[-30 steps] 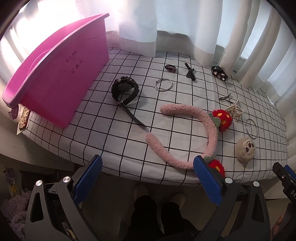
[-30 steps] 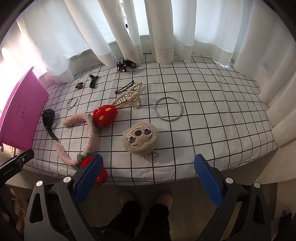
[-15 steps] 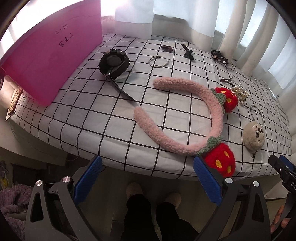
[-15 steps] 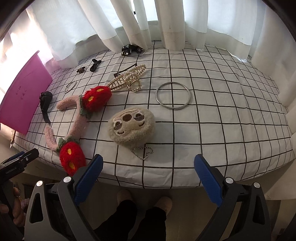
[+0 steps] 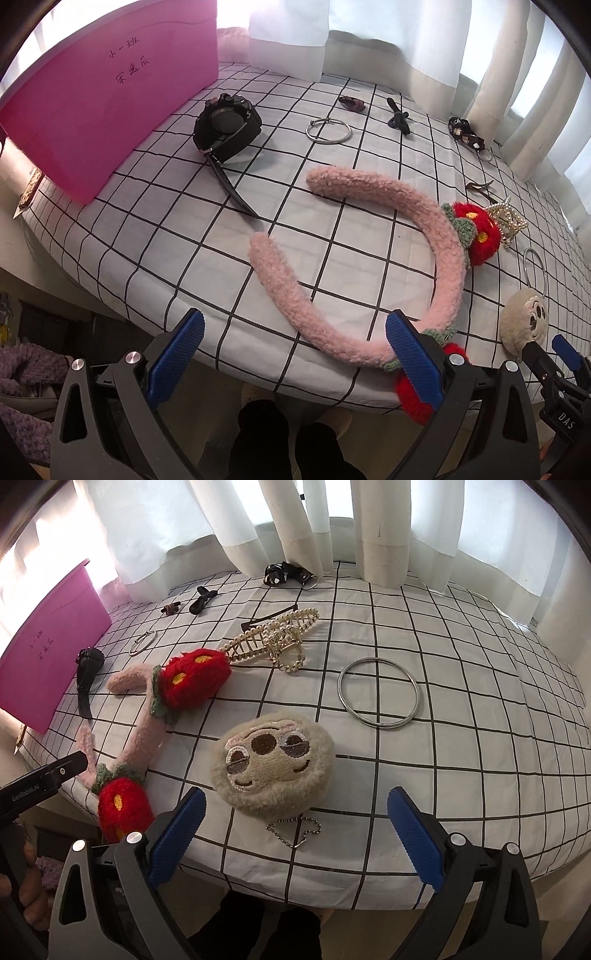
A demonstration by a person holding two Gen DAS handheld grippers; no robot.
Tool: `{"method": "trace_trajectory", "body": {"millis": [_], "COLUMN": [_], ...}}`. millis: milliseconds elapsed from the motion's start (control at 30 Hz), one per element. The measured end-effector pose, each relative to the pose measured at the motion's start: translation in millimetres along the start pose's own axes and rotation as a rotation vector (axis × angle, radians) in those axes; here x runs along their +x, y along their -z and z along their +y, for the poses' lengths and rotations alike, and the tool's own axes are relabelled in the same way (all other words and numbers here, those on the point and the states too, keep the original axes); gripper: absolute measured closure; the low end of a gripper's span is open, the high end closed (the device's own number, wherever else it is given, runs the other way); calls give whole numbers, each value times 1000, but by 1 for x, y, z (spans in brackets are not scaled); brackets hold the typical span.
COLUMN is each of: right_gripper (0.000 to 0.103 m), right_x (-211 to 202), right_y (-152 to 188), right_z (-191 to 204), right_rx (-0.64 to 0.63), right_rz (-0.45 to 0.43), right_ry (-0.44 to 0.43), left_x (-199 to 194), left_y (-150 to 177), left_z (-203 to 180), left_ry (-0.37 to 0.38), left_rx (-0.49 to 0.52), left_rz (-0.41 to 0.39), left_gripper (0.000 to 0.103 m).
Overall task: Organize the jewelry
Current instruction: 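Grasp the pink strawberry headband with the left gripper while the right grasps the sloth plush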
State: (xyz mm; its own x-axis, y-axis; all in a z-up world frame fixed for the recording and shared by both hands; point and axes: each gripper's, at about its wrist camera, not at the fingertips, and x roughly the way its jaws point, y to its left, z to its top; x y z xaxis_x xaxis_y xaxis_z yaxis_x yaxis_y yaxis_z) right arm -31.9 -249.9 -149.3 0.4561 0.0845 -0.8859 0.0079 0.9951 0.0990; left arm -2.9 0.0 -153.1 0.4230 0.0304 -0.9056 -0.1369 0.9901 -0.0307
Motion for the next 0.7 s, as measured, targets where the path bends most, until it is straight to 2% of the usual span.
{"method": "trace_trajectory", "body": {"millis": [467, 700], "right_gripper": [9, 9], "right_x": [29, 35], "right_y": [-8, -7], "right_z": [6, 7], "right_rx": [-50, -77], "right_rz": [37, 39], "right_ry": [29, 37], "left_x": [37, 39], "left_y": [-3, -1], "left_z": [-2, -6], "left_ry": [-32, -72], "left_rx": [-61, -75], "left_rz": [55, 26], "left_gripper": [6, 5]}}
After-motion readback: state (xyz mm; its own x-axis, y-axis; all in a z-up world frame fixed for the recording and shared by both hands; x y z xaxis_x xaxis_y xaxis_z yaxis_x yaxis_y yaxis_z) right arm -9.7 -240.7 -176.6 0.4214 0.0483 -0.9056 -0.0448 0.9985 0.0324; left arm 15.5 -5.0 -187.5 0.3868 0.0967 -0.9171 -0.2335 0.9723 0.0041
